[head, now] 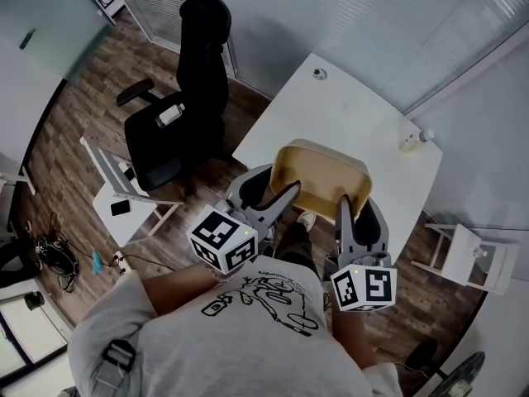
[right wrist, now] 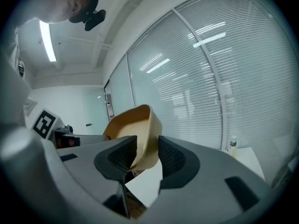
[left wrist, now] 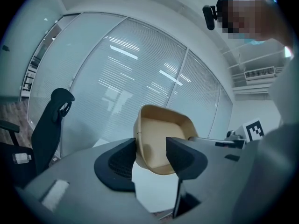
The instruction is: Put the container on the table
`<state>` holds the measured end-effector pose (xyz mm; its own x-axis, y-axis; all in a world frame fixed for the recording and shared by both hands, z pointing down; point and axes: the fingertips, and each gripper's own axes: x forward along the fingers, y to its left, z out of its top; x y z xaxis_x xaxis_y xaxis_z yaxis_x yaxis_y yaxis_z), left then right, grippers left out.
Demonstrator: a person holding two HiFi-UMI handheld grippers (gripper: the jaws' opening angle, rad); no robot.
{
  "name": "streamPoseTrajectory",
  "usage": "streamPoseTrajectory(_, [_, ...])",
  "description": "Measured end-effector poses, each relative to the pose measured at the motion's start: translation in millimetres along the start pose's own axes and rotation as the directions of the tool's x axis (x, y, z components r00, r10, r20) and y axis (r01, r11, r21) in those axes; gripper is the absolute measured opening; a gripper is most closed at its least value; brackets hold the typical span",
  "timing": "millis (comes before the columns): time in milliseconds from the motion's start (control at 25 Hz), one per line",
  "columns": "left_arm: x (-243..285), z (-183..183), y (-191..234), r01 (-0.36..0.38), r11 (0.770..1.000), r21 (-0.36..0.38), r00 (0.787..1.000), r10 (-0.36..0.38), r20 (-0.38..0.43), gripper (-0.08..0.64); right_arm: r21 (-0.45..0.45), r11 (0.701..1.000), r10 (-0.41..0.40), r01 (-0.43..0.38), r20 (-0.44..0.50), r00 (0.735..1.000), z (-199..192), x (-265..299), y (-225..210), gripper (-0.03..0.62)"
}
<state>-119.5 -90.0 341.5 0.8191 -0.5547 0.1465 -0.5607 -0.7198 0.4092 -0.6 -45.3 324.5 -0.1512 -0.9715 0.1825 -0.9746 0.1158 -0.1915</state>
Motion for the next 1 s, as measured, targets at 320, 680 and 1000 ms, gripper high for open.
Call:
streamPoseTrajectory(320, [54, 6, -6, 0.017, 1.000, 0.012, 1.000, -0.017, -0.014, 0.189, 0.022, 1.000, -0.021, 0.021, 0.004, 1.000, 8, 17, -47, 0.133])
streamPoseTrajectory(680, [138, 9, -26, 0.029, 0.999, 0.020, 0.999, -0.028, -0.023, 0.190, 0.035, 0.999, -0.036, 0.035, 0.016, 0.999, 24, 35, -129, 0.133])
streamPoseTrajectory(1000, [202, 14, -48, 0.033, 0.999, 0.027, 0.999, -0.032, -0.030, 0.190, 0.054, 0.998, -0.042, 0.041, 0.019, 0.999, 39, 44, -193, 0.133])
